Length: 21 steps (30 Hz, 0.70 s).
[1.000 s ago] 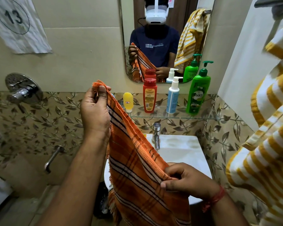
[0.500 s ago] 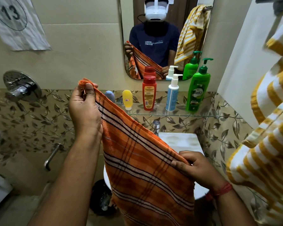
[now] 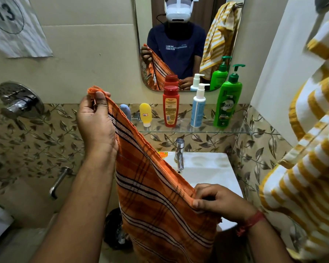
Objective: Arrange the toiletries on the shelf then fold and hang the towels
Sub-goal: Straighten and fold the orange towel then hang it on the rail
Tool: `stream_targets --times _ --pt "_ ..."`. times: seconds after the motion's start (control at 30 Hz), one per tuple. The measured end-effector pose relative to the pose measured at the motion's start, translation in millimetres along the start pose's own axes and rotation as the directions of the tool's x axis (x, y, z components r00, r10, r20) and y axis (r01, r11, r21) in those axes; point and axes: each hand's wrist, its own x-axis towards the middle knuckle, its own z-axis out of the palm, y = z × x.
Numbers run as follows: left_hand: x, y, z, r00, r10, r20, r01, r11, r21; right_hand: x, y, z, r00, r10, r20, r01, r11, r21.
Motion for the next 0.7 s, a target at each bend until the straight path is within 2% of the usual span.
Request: stream_targets --times 0.13,0.27,0.33,0.43,0.5,0.57,0.7 --pt "2 2 -1 1.000 0.005 0.002 -0.005 1.000 -0.012 5 8 -4 0.974 -0.095 -0.205 0.040 0.965 -0.258" --pt "-1 5 -2 1.000 0.022 -0.009 -0.022 1.000 -0.012 6 13 -5 0.918 -0.226 -0.325 0.095 0.923 -0.374" --pt "-1 6 -3 1.000 0.022 -0.007 -0.022 1.000 -0.015 6 17 -3 0.910 -0.230 -0.345 0.117 0.941 -0.319" --pt "2 8 -7 1.000 0.029 0.007 -0.028 1.000 -0.011 3 20 2 0.909 -0.141 -0.393 0.124 0.990 -0.070" --pt "4 8 -10 0.999 0.032 0.009 -0.032 0.999 -0.011 2 22 5 0.906 -0.109 -0.408 0.132 0.991 0.028" --pt "5 7 -12 0.999 0.034 -0.002 -0.034 0.999 -0.003 3 23 5 0.909 -0.111 -0.401 0.136 0.990 0.032" --pt "2 8 -16 0.999 0.023 -0.033 -0.023 1.000 0.008 5 23 3 0.893 -0.143 -0.426 0.112 0.989 -0.097"
